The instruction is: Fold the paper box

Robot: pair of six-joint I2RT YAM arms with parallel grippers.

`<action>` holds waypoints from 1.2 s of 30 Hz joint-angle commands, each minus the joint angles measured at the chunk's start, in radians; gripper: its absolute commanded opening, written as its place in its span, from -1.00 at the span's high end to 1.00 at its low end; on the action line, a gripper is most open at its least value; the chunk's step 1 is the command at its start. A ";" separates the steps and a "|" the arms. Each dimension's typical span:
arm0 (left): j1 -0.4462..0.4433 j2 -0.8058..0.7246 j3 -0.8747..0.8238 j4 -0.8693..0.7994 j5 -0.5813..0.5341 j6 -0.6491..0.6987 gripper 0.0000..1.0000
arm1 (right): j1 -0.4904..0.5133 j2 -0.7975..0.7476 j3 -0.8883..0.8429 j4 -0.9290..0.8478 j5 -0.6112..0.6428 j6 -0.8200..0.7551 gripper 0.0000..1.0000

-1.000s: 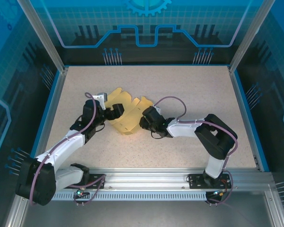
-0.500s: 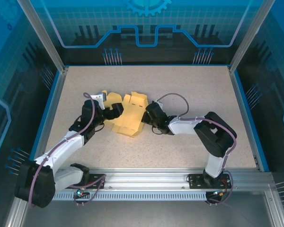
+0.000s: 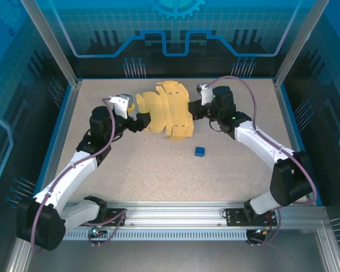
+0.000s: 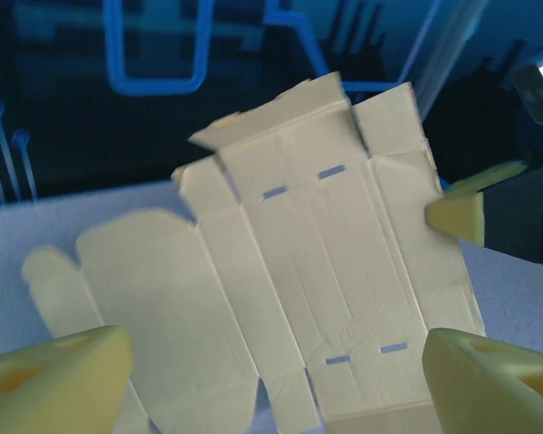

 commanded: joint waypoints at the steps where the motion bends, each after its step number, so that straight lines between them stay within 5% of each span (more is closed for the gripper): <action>1: -0.011 0.021 0.097 -0.012 0.152 0.266 -0.70 | -0.010 -0.036 0.089 -0.242 -0.185 -0.271 1.00; 10: -0.034 0.084 0.375 -0.446 0.240 0.652 -0.89 | -0.021 -0.097 0.202 -0.465 -0.308 -0.510 1.00; 17: -0.034 0.136 0.425 -0.573 0.315 0.733 -0.82 | -0.024 -0.099 0.262 -0.592 -0.391 -0.645 1.00; 36: -0.033 0.213 0.464 -0.642 0.504 0.658 0.56 | -0.063 -0.103 0.313 -0.708 -0.474 -0.827 1.00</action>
